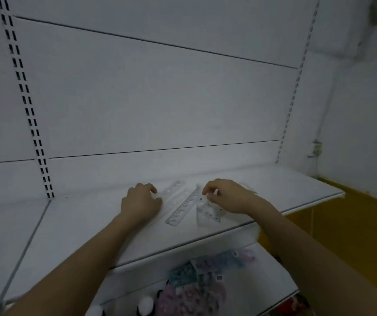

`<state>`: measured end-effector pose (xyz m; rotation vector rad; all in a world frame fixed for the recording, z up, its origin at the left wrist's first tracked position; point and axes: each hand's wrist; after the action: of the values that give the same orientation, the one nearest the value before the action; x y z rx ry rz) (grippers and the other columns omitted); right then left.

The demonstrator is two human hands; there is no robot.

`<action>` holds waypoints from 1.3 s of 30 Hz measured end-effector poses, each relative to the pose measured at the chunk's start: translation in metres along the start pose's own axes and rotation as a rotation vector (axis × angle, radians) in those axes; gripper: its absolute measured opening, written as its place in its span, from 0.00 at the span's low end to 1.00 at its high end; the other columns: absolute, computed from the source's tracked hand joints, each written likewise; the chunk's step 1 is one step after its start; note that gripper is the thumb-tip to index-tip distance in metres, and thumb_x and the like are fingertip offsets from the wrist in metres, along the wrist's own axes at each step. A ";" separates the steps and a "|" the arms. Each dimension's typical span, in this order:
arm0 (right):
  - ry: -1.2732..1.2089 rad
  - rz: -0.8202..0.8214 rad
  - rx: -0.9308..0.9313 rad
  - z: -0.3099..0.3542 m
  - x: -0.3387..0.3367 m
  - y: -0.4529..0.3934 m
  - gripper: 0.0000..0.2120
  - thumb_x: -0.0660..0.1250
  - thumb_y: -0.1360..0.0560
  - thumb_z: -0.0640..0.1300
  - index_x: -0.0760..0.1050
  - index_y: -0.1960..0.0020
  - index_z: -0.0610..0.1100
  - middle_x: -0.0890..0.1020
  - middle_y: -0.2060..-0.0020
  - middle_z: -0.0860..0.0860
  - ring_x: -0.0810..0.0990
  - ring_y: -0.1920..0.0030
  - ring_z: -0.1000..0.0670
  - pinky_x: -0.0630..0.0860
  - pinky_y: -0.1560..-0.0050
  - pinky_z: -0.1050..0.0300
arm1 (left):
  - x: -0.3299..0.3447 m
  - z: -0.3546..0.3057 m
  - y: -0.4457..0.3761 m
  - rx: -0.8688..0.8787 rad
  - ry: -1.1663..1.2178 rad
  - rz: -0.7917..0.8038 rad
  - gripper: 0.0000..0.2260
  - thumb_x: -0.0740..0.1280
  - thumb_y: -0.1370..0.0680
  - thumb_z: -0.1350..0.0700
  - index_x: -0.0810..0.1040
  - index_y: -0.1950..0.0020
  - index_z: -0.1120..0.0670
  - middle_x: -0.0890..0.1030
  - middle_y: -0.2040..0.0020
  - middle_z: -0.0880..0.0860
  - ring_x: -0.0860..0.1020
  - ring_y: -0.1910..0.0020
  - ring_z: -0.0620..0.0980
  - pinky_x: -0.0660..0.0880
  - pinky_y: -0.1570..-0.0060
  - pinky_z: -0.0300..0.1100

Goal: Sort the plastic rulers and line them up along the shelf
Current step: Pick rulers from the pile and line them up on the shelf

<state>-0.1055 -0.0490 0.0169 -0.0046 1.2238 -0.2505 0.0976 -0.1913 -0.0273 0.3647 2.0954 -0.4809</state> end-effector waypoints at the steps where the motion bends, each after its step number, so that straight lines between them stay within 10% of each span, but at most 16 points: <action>1: 0.009 0.041 -0.046 -0.008 0.000 -0.010 0.11 0.61 0.20 0.43 0.77 0.40 0.48 0.76 0.44 0.50 0.75 0.50 0.52 0.72 0.49 0.58 | 0.002 -0.001 -0.007 -0.041 -0.008 0.019 0.18 0.67 0.26 0.44 0.76 0.38 0.49 0.74 0.38 0.53 0.72 0.38 0.54 0.72 0.40 0.49; 9: -0.015 0.377 -0.303 -0.045 0.001 -0.080 0.13 0.64 0.21 0.46 0.75 0.38 0.58 0.72 0.37 0.53 0.71 0.37 0.52 0.69 0.34 0.52 | -0.002 -0.012 -0.041 -0.185 0.022 0.130 0.12 0.76 0.31 0.47 0.81 0.53 0.50 0.80 0.55 0.48 0.76 0.57 0.46 0.72 0.53 0.37; 15: -0.131 0.459 -0.407 -0.046 -0.009 -0.128 0.13 0.66 0.22 0.43 0.78 0.40 0.54 0.79 0.42 0.56 0.79 0.47 0.56 0.75 0.41 0.56 | -0.014 -0.016 -0.055 -0.297 0.068 0.265 0.15 0.78 0.32 0.52 0.81 0.48 0.53 0.81 0.52 0.50 0.77 0.52 0.49 0.73 0.47 0.41; 18: -0.190 0.487 -0.402 -0.057 -0.008 -0.144 0.12 0.70 0.25 0.46 0.79 0.42 0.54 0.81 0.48 0.60 0.81 0.51 0.58 0.77 0.43 0.56 | -0.018 -0.007 -0.055 -0.304 0.162 0.279 0.14 0.78 0.33 0.55 0.80 0.51 0.53 0.80 0.57 0.49 0.76 0.59 0.46 0.71 0.59 0.37; 31: 0.183 0.567 -0.323 -0.065 -0.009 -0.118 0.26 0.76 0.42 0.67 0.74 0.52 0.54 0.77 0.55 0.59 0.76 0.56 0.57 0.74 0.55 0.59 | -0.018 -0.014 -0.056 -0.181 0.348 0.220 0.04 0.69 0.25 0.63 0.82 0.53 0.57 0.84 0.60 0.51 0.77 0.67 0.46 0.73 0.66 0.37; 39: -0.451 0.648 -0.257 -0.068 -0.009 -0.128 0.09 0.74 0.29 0.36 0.80 0.50 0.40 0.84 0.57 0.41 0.84 0.64 0.50 0.81 0.61 0.61 | -0.017 -0.022 -0.052 -0.134 0.439 0.270 0.06 0.72 0.27 0.62 0.81 0.51 0.59 0.83 0.60 0.55 0.77 0.68 0.50 0.77 0.64 0.39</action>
<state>-0.1956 -0.1626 0.0196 0.1058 0.7476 0.4546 0.0682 -0.2279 0.0077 0.7144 2.4337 -0.1018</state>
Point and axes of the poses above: each hand's wrist, its own y-axis away from the middle knuckle, its own x-axis out of the palm, z = x × y
